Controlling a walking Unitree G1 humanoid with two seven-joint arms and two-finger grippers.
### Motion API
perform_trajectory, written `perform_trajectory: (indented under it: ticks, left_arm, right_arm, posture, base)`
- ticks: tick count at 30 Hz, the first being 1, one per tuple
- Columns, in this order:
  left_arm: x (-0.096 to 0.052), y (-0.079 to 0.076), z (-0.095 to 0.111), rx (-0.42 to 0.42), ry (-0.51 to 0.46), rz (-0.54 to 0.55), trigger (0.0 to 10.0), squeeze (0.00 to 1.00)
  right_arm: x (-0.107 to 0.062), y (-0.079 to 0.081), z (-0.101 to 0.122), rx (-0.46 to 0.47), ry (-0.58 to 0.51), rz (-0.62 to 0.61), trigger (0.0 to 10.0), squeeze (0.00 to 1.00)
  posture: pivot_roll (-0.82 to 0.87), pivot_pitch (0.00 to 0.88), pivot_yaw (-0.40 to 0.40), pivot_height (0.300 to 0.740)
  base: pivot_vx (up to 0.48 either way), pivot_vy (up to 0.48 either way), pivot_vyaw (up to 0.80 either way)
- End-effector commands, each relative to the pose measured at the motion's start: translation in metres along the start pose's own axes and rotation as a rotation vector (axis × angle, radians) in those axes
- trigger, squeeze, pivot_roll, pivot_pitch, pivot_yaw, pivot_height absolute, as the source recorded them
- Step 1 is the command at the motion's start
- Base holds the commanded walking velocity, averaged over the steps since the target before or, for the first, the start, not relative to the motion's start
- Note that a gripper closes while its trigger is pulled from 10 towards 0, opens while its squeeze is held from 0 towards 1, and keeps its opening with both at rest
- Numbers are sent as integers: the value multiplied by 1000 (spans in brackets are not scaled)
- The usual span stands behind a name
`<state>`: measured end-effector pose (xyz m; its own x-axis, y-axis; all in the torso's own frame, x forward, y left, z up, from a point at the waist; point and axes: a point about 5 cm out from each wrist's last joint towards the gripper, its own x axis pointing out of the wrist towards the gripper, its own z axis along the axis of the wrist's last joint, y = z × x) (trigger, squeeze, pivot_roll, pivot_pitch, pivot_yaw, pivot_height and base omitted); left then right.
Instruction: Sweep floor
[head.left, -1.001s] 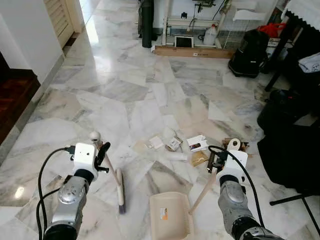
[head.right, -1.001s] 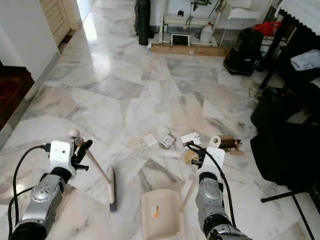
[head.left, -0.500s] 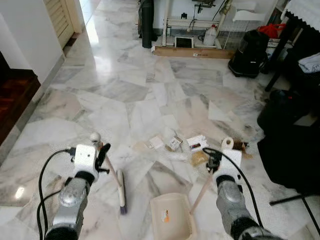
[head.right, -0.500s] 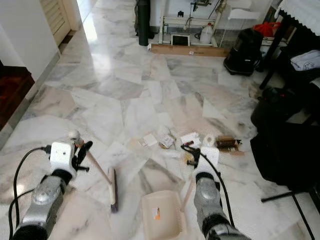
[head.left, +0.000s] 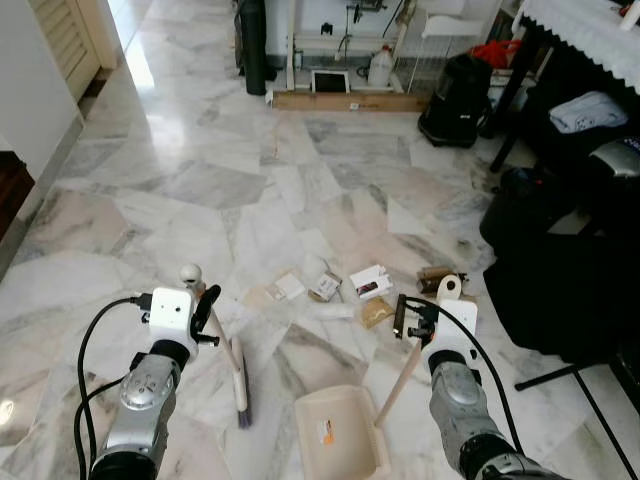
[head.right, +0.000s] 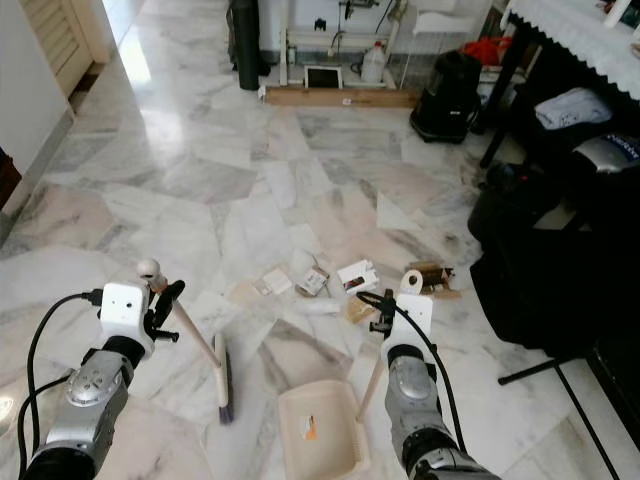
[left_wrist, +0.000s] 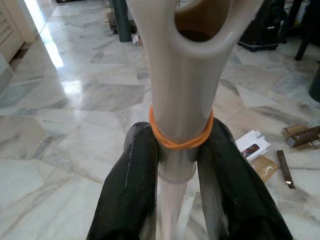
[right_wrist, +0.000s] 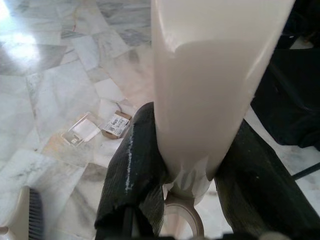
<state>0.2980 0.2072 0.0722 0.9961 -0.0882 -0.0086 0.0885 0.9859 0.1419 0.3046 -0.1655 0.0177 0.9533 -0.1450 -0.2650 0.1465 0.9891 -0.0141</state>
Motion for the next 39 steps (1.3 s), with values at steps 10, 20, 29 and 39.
perform_trajectory:
  ticks: [10, 20, 29, 39]
  left_arm:
    - [5, -4, 7, 6, -30, -9, 10000, 0]
    - [5, -4, 6, -10, -20, 1, 10000, 0]
    - [6, -2, 7, -6, -15, 6, 10000, 0]
    - [7, 0, 9, -2, -19, 6, 10000, 0]
  right_arm:
    - [-4, -5, -12, -32, 55, -9, 10000, 0]
    - [-5, -4, -11, -31, 38, -5, 10000, 0]
    - [-4, -3, -9, -13, 35, -12, 10000, 0]
    - [-3, -2, -8, -9, 28, -11, 10000, 0]
  posture:
    - [100, 45, -70, 740]
    - [102, 58, -67, 740]
    - [103, 65, -62, 740]
    - [106, 68, -58, 740]
  base:
    - [0, 0, -800]
    - [0, 0, -80]
    - [0, 365, -401]
    - [0, 376, 0]
